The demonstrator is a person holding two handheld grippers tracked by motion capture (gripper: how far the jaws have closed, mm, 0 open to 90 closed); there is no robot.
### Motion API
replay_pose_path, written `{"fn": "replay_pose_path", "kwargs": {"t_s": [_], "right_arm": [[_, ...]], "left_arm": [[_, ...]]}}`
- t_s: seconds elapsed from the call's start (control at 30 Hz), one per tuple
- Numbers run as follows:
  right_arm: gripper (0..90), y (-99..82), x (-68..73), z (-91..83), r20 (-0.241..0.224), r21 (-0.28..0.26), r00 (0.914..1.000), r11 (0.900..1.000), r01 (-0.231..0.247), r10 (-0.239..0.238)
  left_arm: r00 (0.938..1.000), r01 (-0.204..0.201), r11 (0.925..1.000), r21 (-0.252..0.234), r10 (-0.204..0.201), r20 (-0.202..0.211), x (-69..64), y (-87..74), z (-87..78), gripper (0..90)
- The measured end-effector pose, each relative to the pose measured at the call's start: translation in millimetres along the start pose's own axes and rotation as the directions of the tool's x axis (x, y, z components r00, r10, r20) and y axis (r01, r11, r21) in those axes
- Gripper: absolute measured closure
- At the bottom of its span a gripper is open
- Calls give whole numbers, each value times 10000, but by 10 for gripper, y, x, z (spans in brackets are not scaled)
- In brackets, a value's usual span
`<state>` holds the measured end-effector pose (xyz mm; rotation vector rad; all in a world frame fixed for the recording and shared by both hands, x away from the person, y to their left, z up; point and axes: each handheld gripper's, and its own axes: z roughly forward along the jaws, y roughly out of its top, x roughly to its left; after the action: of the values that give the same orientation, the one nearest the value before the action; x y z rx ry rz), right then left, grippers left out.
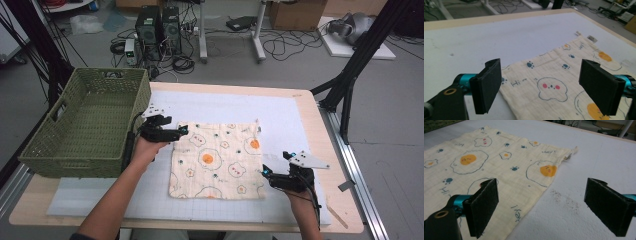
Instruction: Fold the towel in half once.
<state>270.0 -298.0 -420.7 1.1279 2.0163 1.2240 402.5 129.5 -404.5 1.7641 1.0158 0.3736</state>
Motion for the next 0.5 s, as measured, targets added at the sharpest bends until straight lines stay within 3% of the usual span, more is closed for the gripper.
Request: {"fn": "replay_pose_path", "kwargs": {"t_s": [0.27, 0.43, 0.5], "right_arm": [[116, 2, -14, -5, -70, -83, 9999, 9999, -108, 108], [116, -3, -18, 3, -89, -85, 9999, 9999, -142, 141], [116, -5, -22, 4, -111, -89, 9999, 9999, -128, 127]], "left_arm": [[9962, -40, 9937, 1117, 136, -855, 83, -40, 364, 206], [9911, -417, 9827, 1804, 635, -1169, 109, -20, 509, 204], [9882, -528, 9816, 1837, 778, -1320, 102, -20, 550, 208]]}}
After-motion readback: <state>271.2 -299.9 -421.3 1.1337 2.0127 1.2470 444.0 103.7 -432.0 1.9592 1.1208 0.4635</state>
